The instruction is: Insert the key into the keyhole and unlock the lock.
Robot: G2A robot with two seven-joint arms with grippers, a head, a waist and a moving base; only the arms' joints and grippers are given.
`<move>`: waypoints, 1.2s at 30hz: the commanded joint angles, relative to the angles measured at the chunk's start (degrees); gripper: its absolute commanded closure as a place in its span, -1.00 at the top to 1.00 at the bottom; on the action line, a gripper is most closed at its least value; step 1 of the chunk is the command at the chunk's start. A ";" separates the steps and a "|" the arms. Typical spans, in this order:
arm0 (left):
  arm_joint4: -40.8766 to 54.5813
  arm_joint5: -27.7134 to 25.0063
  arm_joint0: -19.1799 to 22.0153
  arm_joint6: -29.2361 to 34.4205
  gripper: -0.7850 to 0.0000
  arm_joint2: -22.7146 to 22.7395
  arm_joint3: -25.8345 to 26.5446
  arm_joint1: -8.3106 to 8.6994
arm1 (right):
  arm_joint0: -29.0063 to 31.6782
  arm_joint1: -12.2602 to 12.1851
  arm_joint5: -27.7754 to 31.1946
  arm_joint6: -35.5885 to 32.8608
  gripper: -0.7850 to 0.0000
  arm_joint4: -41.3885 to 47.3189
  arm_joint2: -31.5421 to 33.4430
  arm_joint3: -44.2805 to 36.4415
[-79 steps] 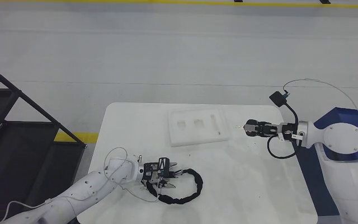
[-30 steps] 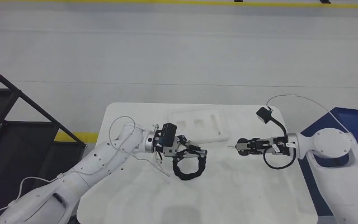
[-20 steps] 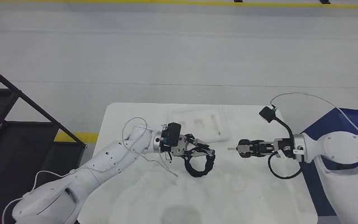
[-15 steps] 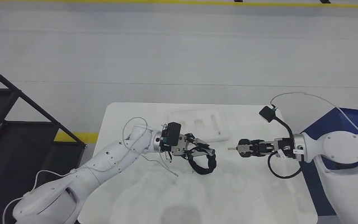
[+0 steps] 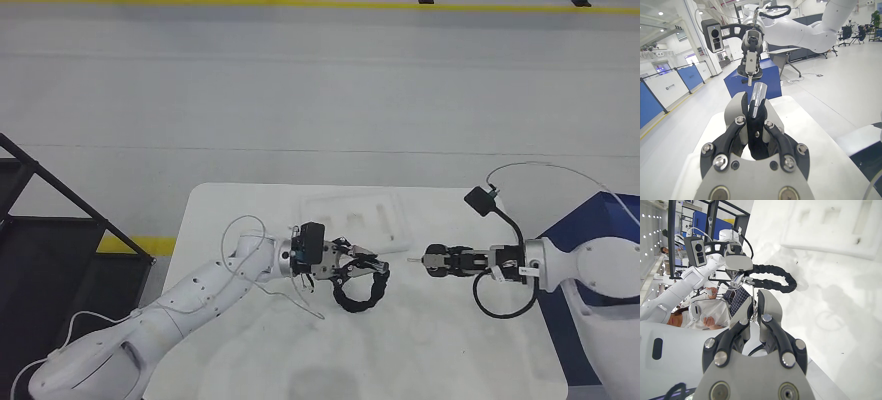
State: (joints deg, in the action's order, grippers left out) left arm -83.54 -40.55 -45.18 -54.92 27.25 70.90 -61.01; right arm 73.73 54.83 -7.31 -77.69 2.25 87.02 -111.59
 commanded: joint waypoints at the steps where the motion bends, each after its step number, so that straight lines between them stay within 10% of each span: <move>1: -1.13 2.25 0.37 -1.20 -1.00 -0.22 -0.68 -0.71 | 0.77 -0.22 -1.97 0.90 -1.00 -1.99 0.35 -2.66; 14: -6.58 10.68 3.14 -11.27 -1.00 -2.39 -8.37 -5.76 | 7.44 -1.48 -12.27 4.49 -1.00 -8.14 6.34 -17.42; 36: -7.51 11.48 1.02 -7.91 -1.00 -1.47 -6.05 -6.33 | 10.39 -2.41 -14.90 4.34 -1.00 -15.39 6.29 -23.06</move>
State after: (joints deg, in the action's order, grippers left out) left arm -90.81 -29.16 -44.13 -62.79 25.80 65.00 -67.20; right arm 84.26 52.51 -22.24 -73.10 -12.42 93.64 -134.71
